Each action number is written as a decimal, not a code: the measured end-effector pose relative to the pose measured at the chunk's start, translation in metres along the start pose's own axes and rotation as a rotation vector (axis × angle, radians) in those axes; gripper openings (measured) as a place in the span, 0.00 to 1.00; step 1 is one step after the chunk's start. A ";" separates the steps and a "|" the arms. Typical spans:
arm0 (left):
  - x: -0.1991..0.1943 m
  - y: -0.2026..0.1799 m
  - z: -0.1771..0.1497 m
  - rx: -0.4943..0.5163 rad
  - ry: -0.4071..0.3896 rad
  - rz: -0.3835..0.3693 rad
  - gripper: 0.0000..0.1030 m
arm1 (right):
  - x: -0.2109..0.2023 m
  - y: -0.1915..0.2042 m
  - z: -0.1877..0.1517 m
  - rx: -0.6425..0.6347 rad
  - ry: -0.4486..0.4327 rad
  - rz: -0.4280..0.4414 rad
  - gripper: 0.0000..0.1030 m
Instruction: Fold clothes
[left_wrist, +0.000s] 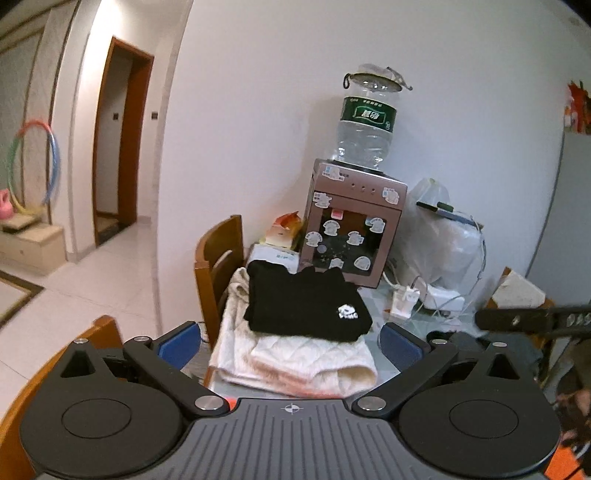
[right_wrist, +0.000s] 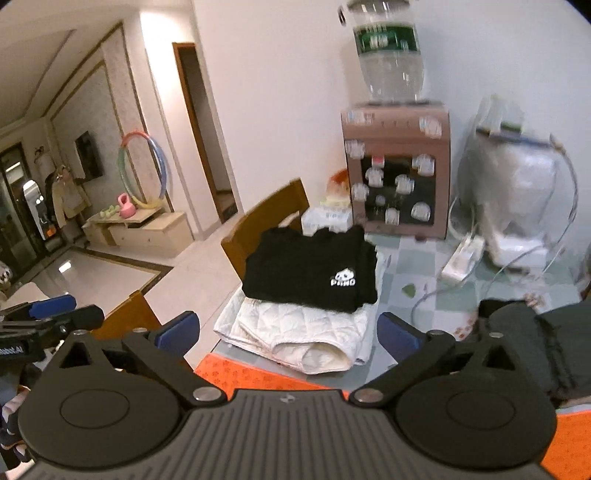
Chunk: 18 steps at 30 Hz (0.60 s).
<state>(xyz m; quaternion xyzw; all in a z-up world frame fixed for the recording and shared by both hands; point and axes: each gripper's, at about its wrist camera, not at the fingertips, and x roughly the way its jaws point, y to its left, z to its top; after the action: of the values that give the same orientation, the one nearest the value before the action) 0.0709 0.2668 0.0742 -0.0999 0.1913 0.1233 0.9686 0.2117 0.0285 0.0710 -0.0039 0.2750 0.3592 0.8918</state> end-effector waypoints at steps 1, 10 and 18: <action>-0.008 -0.004 -0.004 0.015 -0.005 0.012 1.00 | -0.011 0.003 -0.004 -0.009 -0.016 -0.005 1.00; -0.091 -0.049 -0.032 0.033 -0.035 0.072 1.00 | -0.102 0.019 -0.034 -0.045 -0.092 -0.022 1.00; -0.155 -0.104 -0.057 0.089 -0.025 0.116 1.00 | -0.170 0.021 -0.067 0.000 -0.114 -0.043 1.00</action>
<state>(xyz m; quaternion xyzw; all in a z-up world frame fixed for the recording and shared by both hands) -0.0587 0.1238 0.0992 -0.0437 0.1898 0.1717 0.9657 0.0654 -0.0785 0.1018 0.0106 0.2234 0.3398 0.9135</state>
